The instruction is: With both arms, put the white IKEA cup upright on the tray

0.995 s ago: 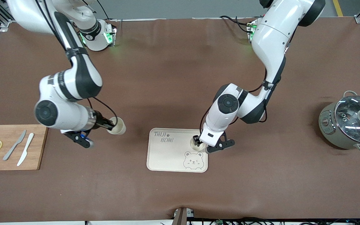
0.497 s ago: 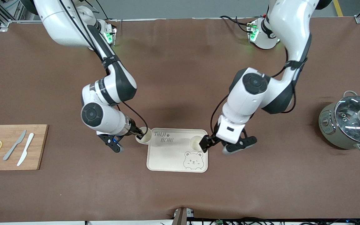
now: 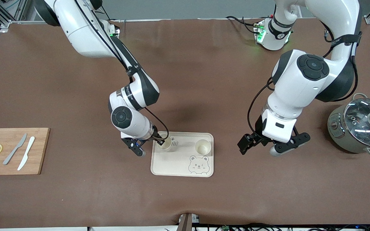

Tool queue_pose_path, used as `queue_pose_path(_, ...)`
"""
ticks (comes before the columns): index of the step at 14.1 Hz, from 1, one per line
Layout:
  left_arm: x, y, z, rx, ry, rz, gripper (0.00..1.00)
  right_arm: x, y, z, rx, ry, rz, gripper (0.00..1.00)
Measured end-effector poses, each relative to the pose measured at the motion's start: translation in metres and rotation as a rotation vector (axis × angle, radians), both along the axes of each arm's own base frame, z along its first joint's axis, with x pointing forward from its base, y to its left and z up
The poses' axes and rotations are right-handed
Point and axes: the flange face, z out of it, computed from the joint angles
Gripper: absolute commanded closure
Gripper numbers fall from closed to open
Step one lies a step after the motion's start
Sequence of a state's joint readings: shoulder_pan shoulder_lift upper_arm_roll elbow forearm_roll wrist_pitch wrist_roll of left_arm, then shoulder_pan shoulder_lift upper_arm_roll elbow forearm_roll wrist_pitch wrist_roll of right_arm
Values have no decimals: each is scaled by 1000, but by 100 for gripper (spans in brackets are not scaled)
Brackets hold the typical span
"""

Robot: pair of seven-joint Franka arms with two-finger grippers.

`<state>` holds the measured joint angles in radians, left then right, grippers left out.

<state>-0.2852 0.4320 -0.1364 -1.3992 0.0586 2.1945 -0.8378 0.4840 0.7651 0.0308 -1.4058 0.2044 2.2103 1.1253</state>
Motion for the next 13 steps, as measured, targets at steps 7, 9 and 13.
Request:
queue_pose_path(7,2,64,36,32,25,68,0,7,-2,3,1,-15,-6,0)
queue_pose_path(9,-4,82,57,46,29,69,0,12,1,21,13,-34,-4,0)
queue_pose_path(13,-16,138,91,102,56,41,0,15,-10,77,12,-26,0,0)
